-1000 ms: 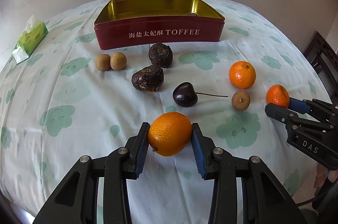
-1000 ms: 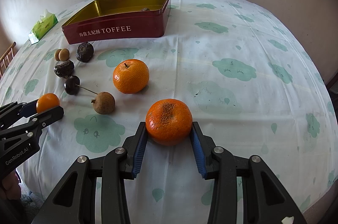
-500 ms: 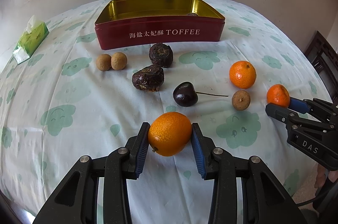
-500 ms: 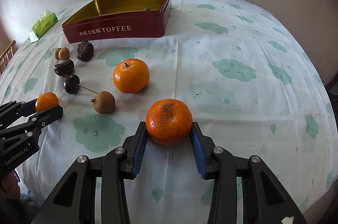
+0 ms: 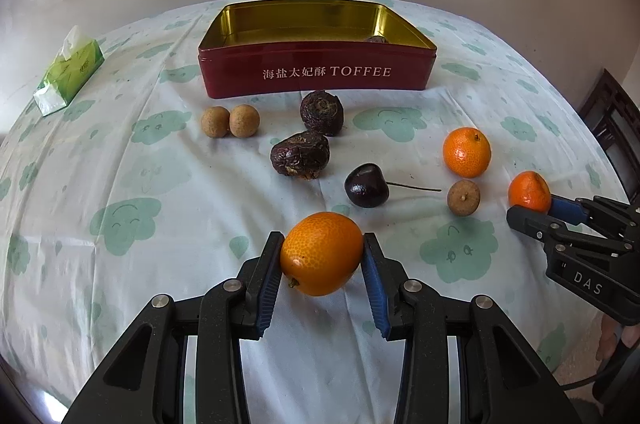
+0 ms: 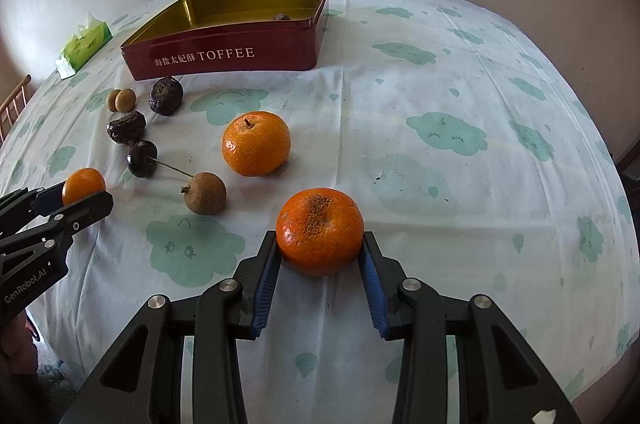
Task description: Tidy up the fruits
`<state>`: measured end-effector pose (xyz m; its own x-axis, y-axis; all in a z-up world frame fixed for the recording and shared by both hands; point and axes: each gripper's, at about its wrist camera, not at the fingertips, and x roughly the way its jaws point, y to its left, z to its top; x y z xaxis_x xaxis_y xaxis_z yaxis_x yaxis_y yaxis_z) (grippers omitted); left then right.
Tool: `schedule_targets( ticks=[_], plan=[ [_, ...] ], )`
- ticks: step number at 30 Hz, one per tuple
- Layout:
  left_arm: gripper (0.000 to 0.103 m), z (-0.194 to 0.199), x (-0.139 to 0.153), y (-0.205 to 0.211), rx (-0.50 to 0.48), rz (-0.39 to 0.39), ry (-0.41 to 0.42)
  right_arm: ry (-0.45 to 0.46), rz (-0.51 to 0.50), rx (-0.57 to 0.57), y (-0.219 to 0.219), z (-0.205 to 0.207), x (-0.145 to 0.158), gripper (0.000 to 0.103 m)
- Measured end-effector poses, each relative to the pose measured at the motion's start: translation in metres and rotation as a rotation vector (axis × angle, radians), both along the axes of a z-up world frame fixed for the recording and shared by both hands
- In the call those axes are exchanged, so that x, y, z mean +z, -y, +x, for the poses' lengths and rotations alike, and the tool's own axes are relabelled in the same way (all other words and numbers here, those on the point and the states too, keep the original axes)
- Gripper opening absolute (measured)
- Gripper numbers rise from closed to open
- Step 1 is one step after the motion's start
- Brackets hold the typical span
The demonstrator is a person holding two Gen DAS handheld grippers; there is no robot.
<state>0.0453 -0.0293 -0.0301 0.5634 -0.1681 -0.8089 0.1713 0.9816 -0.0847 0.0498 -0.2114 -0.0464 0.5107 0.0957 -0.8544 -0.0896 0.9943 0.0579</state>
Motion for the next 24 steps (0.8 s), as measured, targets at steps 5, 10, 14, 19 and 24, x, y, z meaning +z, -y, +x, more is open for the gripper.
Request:
schedule_targets(
  ticks=[5,10,14,19,24],
  plan=[
    [0.04,0.001,0.006,-0.006,0.02,-0.012,0.018,0.013,-0.001,-0.005,0.0,0.0,0.007,0.037],
    [0.04,0.001,0.01,-0.014,0.038,-0.026,0.033,0.046,0.007,-0.019,-0.002,-0.002,0.022,0.036],
    [0.04,0.001,0.017,-0.024,0.055,-0.04,0.052,0.081,0.01,-0.024,-0.002,0.002,0.036,0.037],
    [0.04,0.003,0.023,-0.04,0.093,-0.049,0.066,0.118,0.035,-0.032,-0.002,0.011,0.052,0.037],
    [0.04,0.01,0.032,-0.054,0.122,-0.051,0.088,0.145,0.033,-0.002,-0.011,0.022,0.065,0.036]
  ],
)
